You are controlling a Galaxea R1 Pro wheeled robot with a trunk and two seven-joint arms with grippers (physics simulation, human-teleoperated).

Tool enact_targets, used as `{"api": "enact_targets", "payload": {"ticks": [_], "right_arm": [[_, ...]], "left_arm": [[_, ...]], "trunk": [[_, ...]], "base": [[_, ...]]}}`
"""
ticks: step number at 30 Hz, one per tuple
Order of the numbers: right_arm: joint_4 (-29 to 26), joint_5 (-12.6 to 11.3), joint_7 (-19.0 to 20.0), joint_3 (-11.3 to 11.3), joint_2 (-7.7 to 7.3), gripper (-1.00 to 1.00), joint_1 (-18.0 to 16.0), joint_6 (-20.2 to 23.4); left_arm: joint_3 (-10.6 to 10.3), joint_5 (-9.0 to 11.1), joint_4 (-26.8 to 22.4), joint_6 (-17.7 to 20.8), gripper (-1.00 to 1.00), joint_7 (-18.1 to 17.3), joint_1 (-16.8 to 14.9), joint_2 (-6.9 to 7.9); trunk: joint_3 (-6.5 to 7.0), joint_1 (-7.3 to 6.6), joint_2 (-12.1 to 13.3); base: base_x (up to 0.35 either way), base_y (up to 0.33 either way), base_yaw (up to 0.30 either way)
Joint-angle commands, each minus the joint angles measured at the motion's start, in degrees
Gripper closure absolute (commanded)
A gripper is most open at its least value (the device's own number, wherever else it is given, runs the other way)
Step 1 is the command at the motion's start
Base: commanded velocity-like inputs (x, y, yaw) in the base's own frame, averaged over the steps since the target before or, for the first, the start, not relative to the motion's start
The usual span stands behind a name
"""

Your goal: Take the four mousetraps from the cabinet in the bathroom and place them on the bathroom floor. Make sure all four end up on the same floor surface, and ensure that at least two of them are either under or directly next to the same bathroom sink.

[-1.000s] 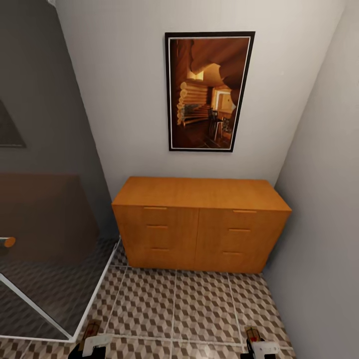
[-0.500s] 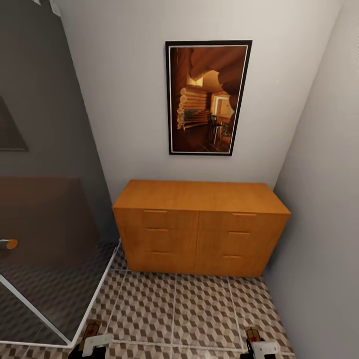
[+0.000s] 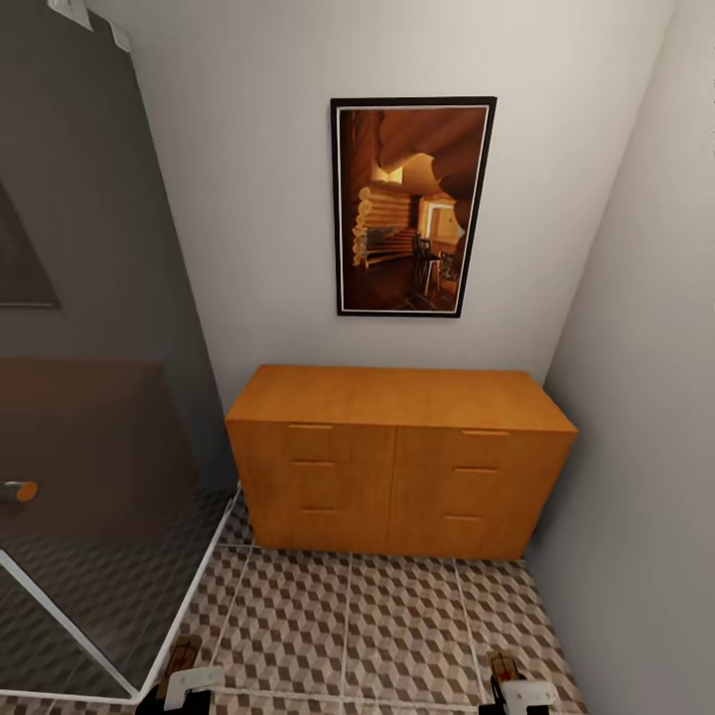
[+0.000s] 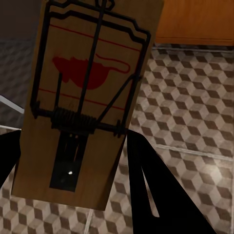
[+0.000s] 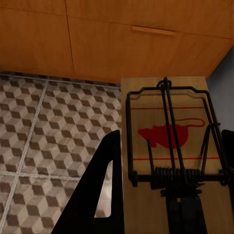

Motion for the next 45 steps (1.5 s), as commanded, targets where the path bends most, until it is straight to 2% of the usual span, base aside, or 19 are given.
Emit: {"api": "enact_targets", "payload": {"ticks": [1,17,45], "right_arm": [[0.0,-0.5,-0.1,0.5,-0.05,1.0,-0.1,-0.2],[0.0,-0.5,-0.1,0.5,-0.06,1.0,-0.1,-0.2],[0.0,-0.4,-0.1,0.5,-0.08,1.0,-0.1,-0.1]], "left_arm": [[-0.5,-0.1,0.2,-0.1,1.0,0.2,-0.1,-0.03],[-0.5,-0.1,0.2,-0.2,1.0,0.2,-0.1,-0.02],[-0.5,-0.1,0.2,-0.2,1.0,0.2,-0.1,-0.02]], "trunk": [[-0.03,0.04,-0.1],[1.31,0.04,-0.1],[1.39,0.04,-0.1]], "base": [[0.0,0.0,0.0],[0.0,0.0,0.0],[0.0,0.0,0.0]]}}
